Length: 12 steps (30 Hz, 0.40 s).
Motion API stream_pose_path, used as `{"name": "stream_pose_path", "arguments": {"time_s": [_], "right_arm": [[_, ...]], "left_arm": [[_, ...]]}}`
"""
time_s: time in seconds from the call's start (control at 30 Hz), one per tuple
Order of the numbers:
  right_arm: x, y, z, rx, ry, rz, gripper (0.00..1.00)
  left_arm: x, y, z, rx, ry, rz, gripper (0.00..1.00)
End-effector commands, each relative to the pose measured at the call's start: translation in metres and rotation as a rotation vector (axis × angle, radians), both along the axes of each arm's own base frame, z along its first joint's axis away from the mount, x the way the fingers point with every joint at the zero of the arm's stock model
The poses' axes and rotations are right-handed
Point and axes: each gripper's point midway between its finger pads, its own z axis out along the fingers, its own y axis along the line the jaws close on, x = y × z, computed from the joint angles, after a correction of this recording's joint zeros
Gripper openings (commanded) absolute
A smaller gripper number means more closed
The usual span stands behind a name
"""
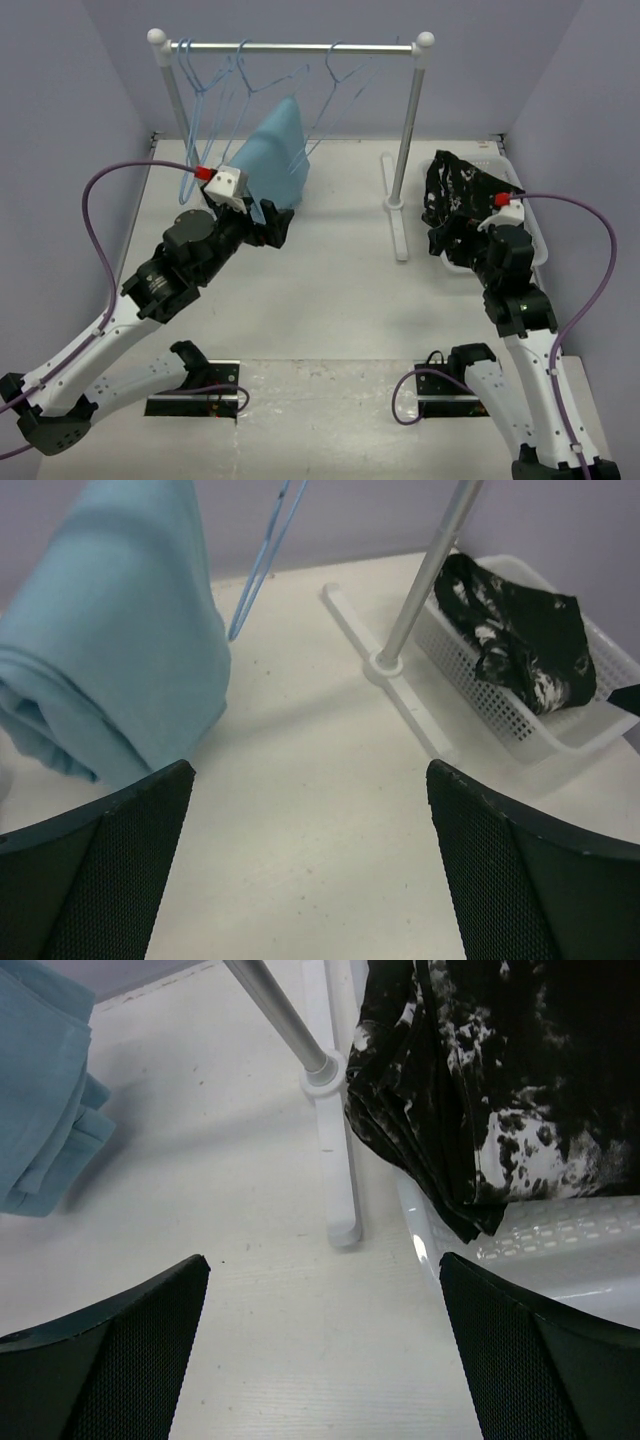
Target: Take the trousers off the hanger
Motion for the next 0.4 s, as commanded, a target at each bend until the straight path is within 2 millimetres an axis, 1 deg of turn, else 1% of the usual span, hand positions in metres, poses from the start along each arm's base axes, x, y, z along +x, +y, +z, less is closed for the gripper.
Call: {"name": "stream_pose_path", "arguments": {"time_s": [0.0,0.03,0.07,0.17,0.3,0.37], "right_arm": [[0.002,0.001,-0.001,0.066,-0.027,-0.04,0.99],[0.001,0.003,-0.002,0.085,-0.036,-0.037,0.99],[0.0,0.004,-0.004,0.092,-0.036,-0.031,0.99],[-0.002,0.008,-0.007,0.118,-0.049,-0.02,0.99],[-0.003,0.008,-0.008,0.121,-0.052,-0.022,0.99],[-0.003,0.003,-0.006,0.106,-0.06,-0.042,0.99]], "left_arm": [[-0.01,0.017,-0.039,-0.005,0.128,0.074,1.0],[-0.011,0.02,-0.043,-0.02,0.144,0.088,1.0],[-0.012,0.022,-0.055,-0.01,0.166,0.099,1.0],[-0.015,0.029,-0.069,-0.021,0.199,0.136,1.0],[-0.013,0.033,-0.079,-0.015,0.218,0.167,1.0],[-0.012,0.032,-0.081,-0.01,0.222,0.171,1.0]]}}
